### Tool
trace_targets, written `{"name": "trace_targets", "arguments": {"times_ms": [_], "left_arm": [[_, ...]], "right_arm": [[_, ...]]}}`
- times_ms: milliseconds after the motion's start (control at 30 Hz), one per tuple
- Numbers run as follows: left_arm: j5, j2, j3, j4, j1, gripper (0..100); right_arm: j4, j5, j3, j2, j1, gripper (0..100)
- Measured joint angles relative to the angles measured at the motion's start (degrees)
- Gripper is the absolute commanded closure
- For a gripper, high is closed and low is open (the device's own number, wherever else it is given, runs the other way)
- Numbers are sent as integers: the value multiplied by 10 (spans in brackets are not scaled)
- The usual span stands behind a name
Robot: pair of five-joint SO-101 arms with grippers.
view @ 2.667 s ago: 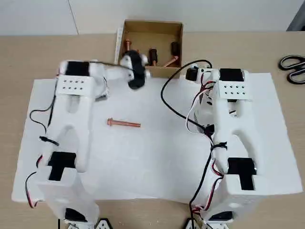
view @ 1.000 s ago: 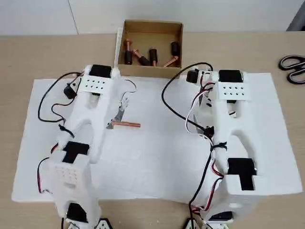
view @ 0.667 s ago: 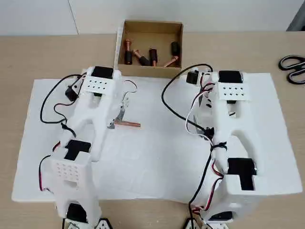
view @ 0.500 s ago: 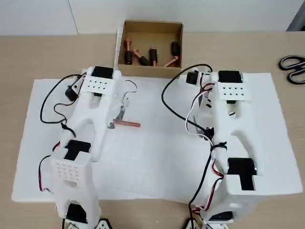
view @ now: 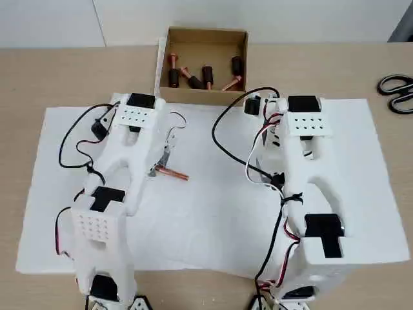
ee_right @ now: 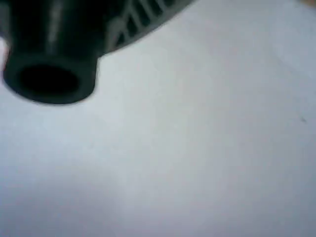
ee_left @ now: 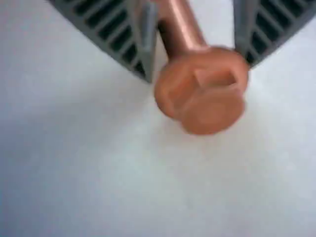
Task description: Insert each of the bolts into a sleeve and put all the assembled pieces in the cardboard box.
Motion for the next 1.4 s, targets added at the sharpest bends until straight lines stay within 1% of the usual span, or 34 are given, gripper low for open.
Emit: {"name": "trace_targets", "arguments": {"times_ms": [400,567,700,833,933,1000,1133,1233,1267,1400], "left_arm": [[0,24,-7,0,1,904],[2,26,-9,-2,3,996],[-11,30,-9,-2,3,994],[-43,30,-11,-2,9,994],[-84,34,-38,25,13,994],[-126,36,-70,48,19,994],[-248,34,-136,55,24,994],[-338,9,-156,55,23,994],[-354,-6,-160,56,23,994],[-371,-59,-162,58,13,993]], "right_arm": [[0,0,0,0,0,995],[0,0,0,0,0,995],[0,0,0,0,0,995],[0,0,0,0,0,995],[0,0,0,0,0,995],[0,0,0,0,0,995],[0,0,0,0,0,995],[0,0,0,0,0,995],[0,0,0,0,0,995],[0,0,0,0,0,995]]}}
